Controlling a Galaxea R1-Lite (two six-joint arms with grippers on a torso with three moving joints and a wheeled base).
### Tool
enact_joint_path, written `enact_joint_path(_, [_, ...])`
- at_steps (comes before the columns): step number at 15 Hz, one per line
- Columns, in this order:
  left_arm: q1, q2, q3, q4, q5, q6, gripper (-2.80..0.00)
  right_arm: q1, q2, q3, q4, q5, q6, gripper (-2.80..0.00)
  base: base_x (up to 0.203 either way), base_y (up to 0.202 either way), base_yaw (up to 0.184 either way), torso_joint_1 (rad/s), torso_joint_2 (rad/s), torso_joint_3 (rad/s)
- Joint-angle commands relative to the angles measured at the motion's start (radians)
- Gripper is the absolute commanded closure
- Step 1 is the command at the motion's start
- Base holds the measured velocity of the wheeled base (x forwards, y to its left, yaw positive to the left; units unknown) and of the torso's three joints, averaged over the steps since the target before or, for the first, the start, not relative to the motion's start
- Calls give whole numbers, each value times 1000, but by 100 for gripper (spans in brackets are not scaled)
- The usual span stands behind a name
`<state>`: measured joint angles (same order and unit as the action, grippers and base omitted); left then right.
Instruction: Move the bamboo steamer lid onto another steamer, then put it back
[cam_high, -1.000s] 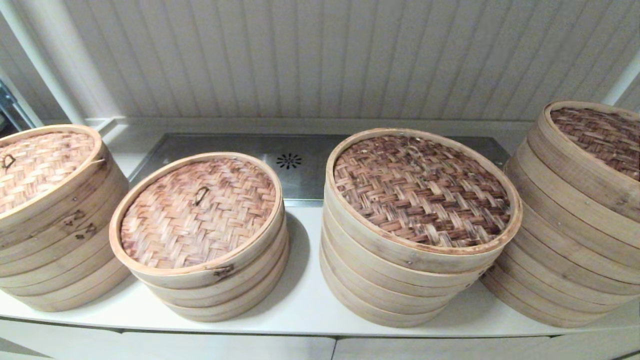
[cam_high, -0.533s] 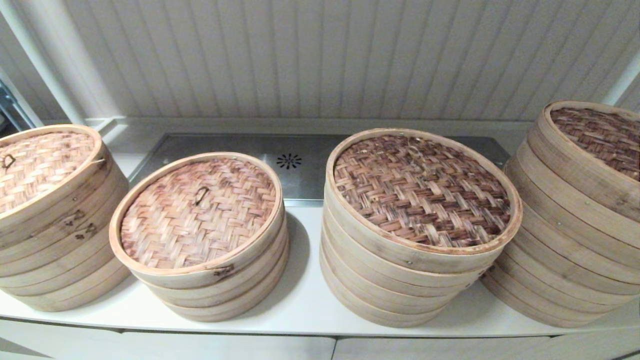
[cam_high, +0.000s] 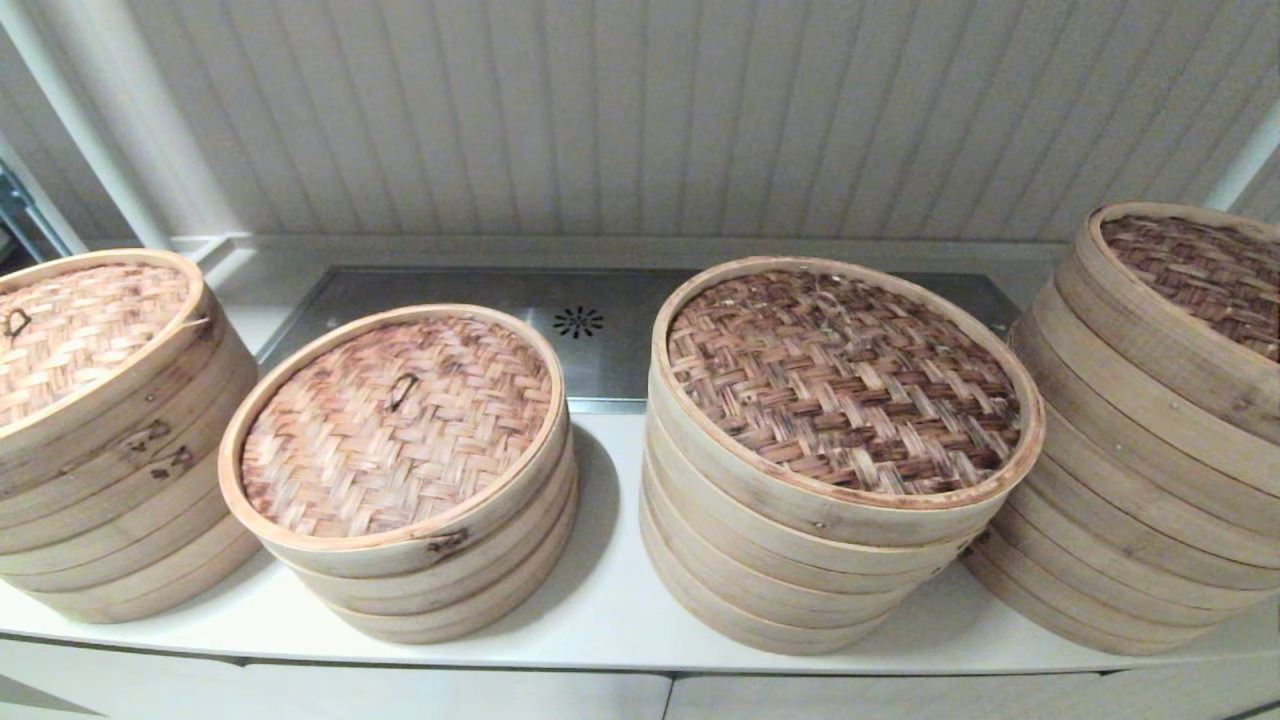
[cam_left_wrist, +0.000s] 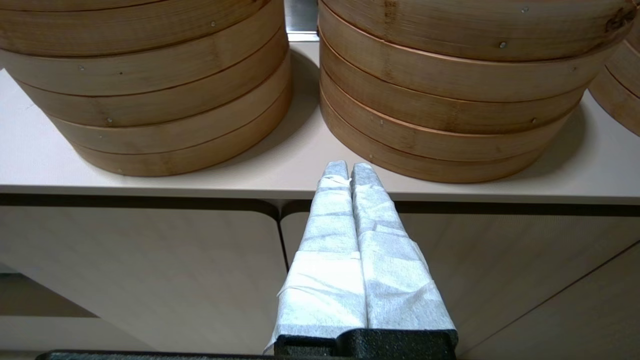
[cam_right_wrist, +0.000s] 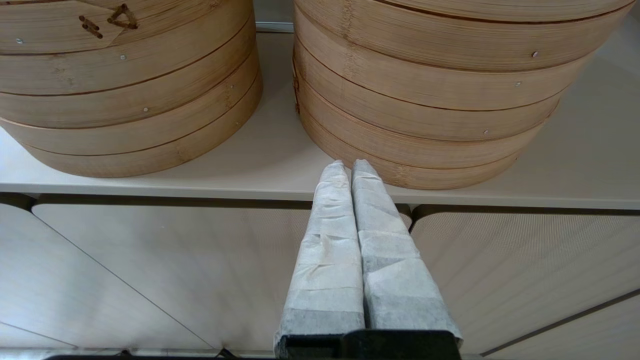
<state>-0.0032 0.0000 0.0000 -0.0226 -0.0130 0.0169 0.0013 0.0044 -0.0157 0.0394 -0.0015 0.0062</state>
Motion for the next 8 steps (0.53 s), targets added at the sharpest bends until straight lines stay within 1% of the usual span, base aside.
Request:
enact_joint_path(1, [0,0,15,0,-1,0,0,0,0,1,1,-1,2,0,0,0,0,0,0,0])
enact_joint_path(8, [0,0,15,0,-1,0,0,2,-1,2,-1,-2,6,0,0,0,0,0,0,0])
